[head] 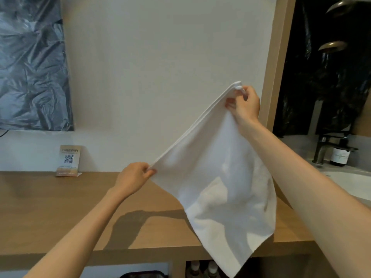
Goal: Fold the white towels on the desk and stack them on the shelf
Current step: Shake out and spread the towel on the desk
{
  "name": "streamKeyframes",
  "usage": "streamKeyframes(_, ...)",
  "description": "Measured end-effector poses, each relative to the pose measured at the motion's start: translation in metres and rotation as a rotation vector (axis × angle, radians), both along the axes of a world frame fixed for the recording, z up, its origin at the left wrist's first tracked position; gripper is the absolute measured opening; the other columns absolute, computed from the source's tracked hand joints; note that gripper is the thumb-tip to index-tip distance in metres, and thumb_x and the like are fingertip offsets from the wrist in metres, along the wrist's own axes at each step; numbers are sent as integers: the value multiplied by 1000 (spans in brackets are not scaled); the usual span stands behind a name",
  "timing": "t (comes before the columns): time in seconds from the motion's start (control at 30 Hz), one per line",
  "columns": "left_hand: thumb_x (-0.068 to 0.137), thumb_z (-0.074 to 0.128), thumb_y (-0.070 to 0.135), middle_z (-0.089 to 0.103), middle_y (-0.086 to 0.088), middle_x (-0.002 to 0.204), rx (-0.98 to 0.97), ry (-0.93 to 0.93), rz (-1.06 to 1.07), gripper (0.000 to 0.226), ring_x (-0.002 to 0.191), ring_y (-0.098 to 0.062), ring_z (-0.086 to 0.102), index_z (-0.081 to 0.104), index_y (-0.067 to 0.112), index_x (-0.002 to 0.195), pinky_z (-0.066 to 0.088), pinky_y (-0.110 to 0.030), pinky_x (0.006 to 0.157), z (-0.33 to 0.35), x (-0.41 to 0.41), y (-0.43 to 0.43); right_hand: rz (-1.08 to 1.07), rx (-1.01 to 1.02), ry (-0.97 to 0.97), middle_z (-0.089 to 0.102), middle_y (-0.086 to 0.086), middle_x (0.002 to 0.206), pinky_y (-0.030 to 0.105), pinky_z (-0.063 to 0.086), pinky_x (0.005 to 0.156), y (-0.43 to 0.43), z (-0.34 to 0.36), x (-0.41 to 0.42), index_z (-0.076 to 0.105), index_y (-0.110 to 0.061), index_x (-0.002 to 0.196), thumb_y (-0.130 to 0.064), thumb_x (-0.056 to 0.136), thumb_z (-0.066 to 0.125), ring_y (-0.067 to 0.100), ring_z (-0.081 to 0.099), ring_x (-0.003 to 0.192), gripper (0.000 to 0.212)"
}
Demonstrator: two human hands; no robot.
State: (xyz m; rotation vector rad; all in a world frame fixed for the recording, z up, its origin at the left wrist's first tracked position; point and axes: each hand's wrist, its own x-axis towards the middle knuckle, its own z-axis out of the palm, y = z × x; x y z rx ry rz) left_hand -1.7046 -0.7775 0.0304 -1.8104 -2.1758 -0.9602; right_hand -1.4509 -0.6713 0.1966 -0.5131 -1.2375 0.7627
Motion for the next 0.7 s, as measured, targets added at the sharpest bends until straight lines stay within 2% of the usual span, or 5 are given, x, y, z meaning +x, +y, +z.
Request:
streamKeyframes(0.17,97,39,15,58,-24,98,291,-211,255,22,86,-43,58,53,1,86,41,-42,72,34,-20,6,-17,4,-31,54,1,85,29,59,67,0,1,5,49,-24,77,-21,99,47,17,64,68,23)
streamKeyframes(0.33,97,28,6,52,-24,120,614,-527,376,26,105,-40,52,48,-3,111,38,-44,88,103,-10,1,-45,24,-147,53,-4,84,23,51,68,-2,-11,-4,45,-23,78,-14,100,41,12,64,75,25)
streamKeyframes(0.5,94,30,-1,45,-22,122,925,-396,373,25,94,-37,52,49,-5,109,35,-36,78,138,5,-12,-244,-7,52,55,-1,96,22,54,77,-3,-26,-3,49,-13,98,-7,100,37,12,65,80,14)
streamKeyframes(0.6,94,29,-1,44,-22,126,861,-448,392,26,100,-37,52,47,-6,112,34,-38,85,143,6,-16,-198,-26,-68,54,-3,94,23,54,71,-3,-39,-2,50,-15,101,-9,100,37,6,65,72,14)
streamKeyframes(0.7,92,26,-5,49,-23,120,773,-399,406,29,103,-38,52,48,-4,111,36,-43,87,129,-4,-19,-276,44,-63,58,-4,89,28,55,85,-7,-47,1,50,-16,86,-11,101,38,14,70,81,19)
